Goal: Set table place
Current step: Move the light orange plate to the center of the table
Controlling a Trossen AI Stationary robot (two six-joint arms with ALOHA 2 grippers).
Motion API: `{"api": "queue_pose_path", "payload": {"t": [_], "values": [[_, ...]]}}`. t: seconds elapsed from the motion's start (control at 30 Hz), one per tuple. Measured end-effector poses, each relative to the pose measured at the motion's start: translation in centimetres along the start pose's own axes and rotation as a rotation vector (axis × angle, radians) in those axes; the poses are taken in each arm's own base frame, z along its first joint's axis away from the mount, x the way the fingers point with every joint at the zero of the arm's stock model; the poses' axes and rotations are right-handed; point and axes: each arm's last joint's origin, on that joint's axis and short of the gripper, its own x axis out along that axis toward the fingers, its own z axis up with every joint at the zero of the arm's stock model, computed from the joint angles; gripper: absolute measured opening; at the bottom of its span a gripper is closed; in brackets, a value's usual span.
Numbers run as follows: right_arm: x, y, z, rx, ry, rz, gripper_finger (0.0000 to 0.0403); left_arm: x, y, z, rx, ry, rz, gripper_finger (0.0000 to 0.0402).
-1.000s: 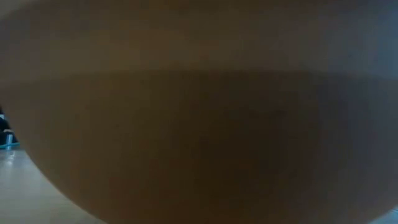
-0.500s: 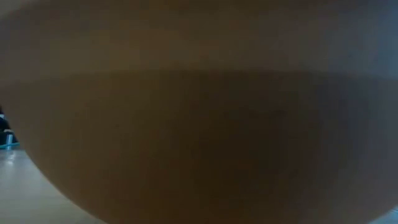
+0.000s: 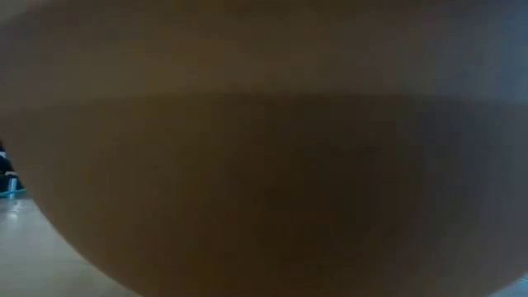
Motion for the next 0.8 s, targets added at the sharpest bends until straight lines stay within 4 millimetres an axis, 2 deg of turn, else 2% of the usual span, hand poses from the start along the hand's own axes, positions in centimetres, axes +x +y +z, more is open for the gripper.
{"api": "queue_pose_path", "payload": {"t": [0.1, 0.33, 0.6, 0.7, 0.8], "values": [[0.0, -0.1, 0.1, -0.002, -0.027, -0.053, 0.0010, 0.0, 0.0, 0.0, 0.012, 0.000, 0.000, 0.0020], [0.0, -0.2, 0.1, 0.001, -0.027, -0.059, 0.0010, 0.0, 0.0, 0.0, -0.017, 0.002, -0.002, 0.0029], [0.1, -0.5, -0.9, -0.077, 0.073, -0.074, 0.0010, 0.0, 0.0, 0.0, -0.030, 0.001, -0.001, 0.0025], [0.7, 0.2, -0.5, -0.178, 0.129, -0.066, 0.0009, 0.0, 0.0, 0.0, -0.030, 0.001, 0.001, 0.0018], [1.9, 1.7, 0.7, -0.256, 0.258, -0.032, 0.0009, 0.0, 0.0, 0.0, -0.024, -0.003, 0.007, 0.0011]]}}
